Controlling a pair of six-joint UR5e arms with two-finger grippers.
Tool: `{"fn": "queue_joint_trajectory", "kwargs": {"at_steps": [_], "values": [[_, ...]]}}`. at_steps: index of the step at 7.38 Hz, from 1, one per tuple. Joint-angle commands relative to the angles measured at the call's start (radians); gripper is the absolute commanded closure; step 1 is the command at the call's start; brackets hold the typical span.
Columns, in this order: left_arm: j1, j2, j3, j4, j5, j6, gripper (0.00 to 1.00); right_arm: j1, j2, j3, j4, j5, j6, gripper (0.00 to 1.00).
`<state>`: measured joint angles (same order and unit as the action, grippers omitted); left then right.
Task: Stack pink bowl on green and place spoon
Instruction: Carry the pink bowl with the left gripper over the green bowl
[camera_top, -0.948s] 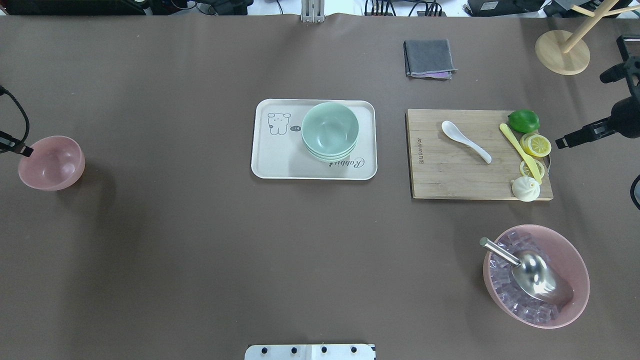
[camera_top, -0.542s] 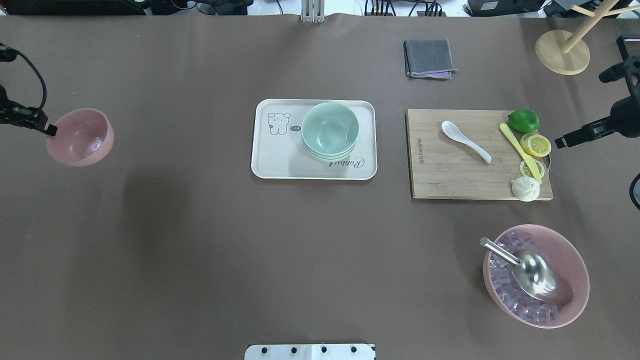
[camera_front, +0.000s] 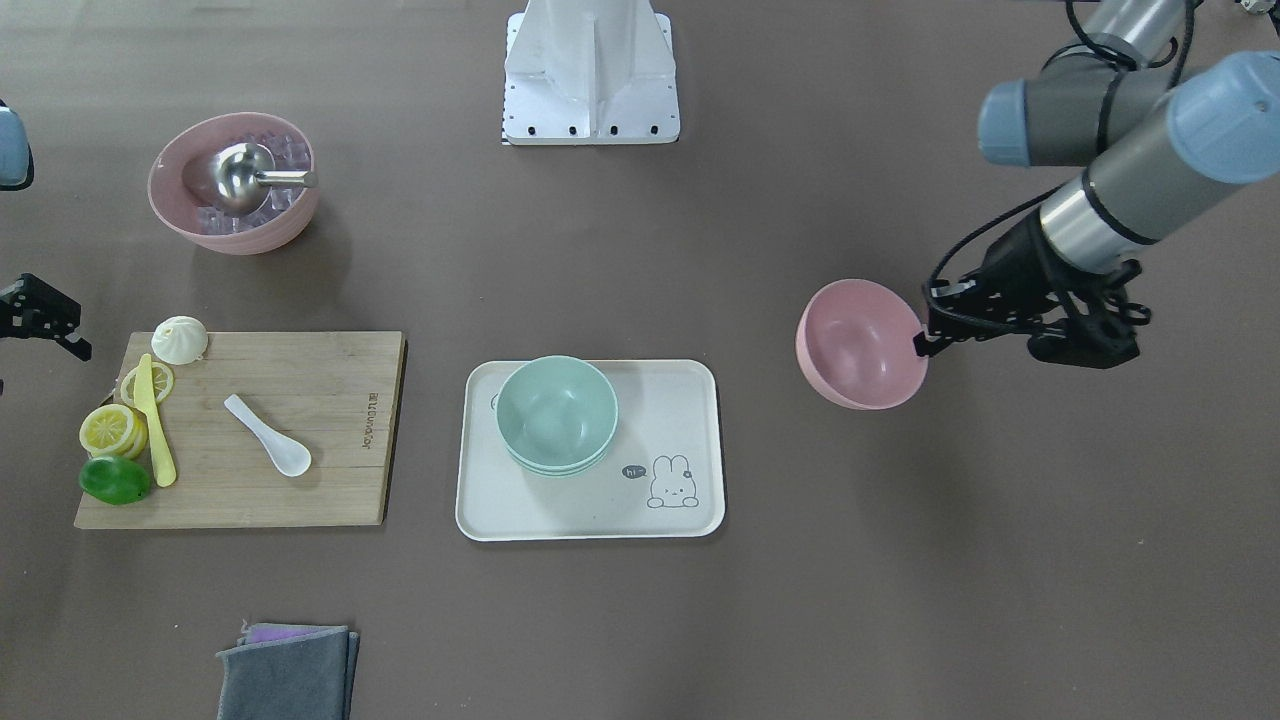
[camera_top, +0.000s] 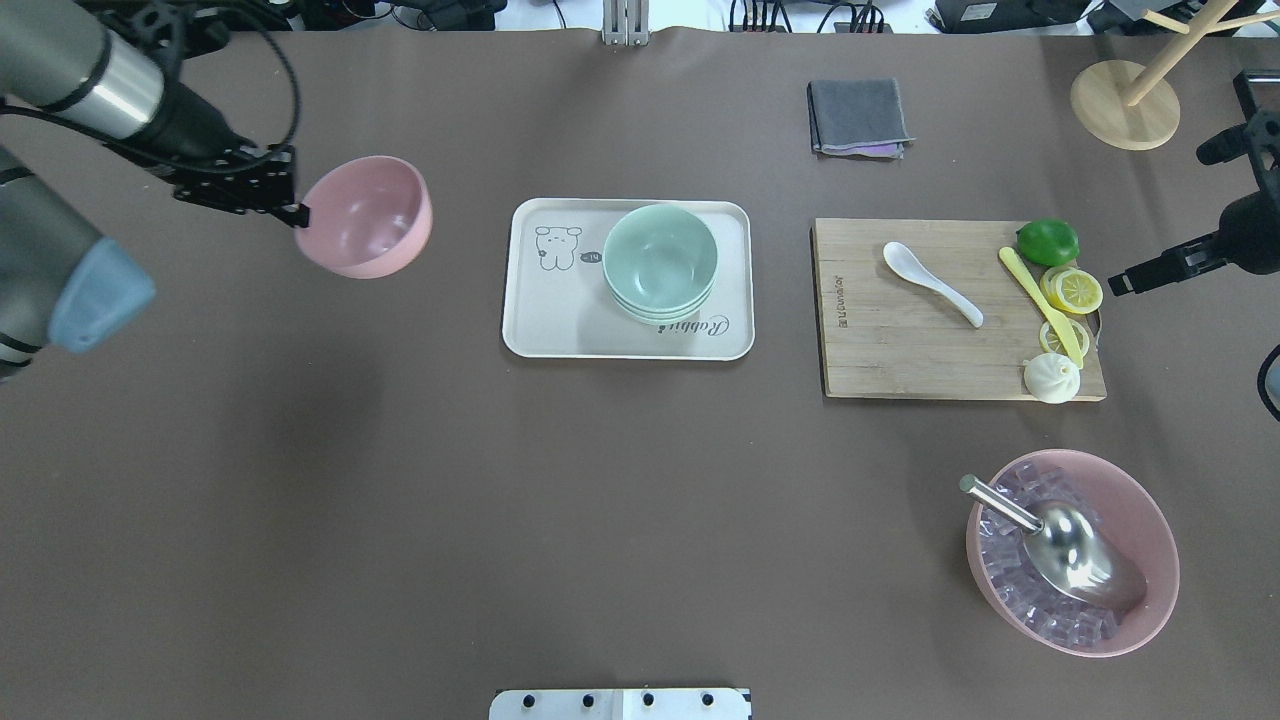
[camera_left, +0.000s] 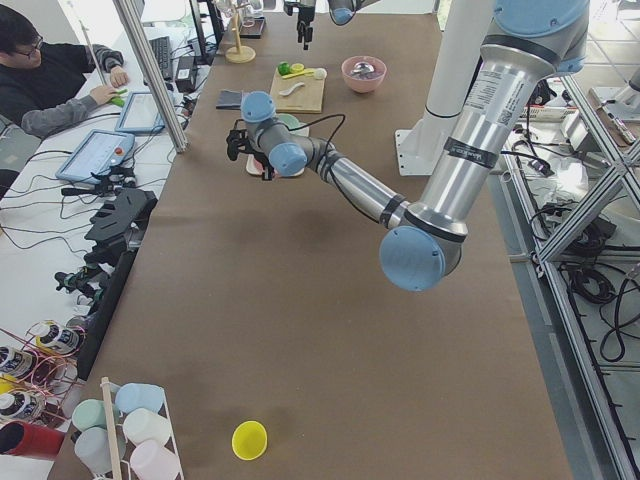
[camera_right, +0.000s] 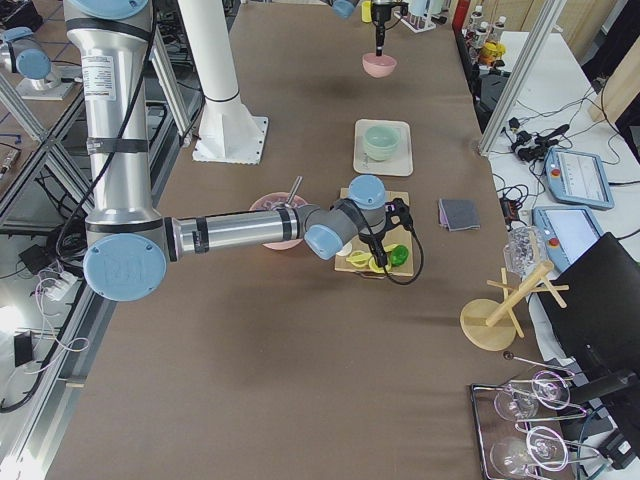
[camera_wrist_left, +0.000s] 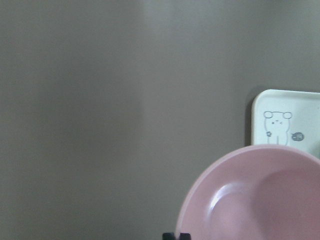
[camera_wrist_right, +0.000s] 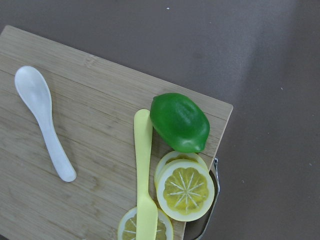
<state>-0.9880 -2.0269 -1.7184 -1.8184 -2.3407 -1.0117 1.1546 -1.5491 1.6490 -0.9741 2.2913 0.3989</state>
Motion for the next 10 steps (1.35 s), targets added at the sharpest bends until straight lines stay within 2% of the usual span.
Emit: {"fn": "queue_joint_trajectory", "kwargs": {"at_steps": [1, 2, 3, 4, 5, 8, 10], "values": [[0.182, -0.210, 0.016, 0.169, 0.162, -0.137, 1.00, -0.001, 0.003, -0.002, 0.000, -0.003, 0.000, 0.00], [0.221, -0.286, 0.055, 0.197, 0.211, -0.184, 1.00, -0.003, 0.004, -0.002, 0.000, -0.003, 0.000, 0.00], [0.248, -0.368, 0.139, 0.195, 0.239, -0.238, 1.00, -0.003, 0.004, -0.003, 0.000, -0.004, 0.000, 0.00], [0.288, -0.451, 0.246, 0.183, 0.300, -0.295, 1.00, -0.003, 0.004, -0.002, 0.000, -0.003, 0.000, 0.00], [0.310, -0.499, 0.311, 0.173, 0.360, -0.317, 1.00, -0.003, 0.006, 0.000, 0.000, -0.004, 0.000, 0.00], [0.322, -0.501, 0.332, 0.149, 0.362, -0.326, 1.00, -0.003, 0.006, -0.002, 0.000, -0.004, 0.000, 0.00], [0.322, -0.500, 0.384, 0.082, 0.363, -0.324, 1.00, -0.003, 0.015, -0.005, -0.002, -0.004, 0.000, 0.00]]}}
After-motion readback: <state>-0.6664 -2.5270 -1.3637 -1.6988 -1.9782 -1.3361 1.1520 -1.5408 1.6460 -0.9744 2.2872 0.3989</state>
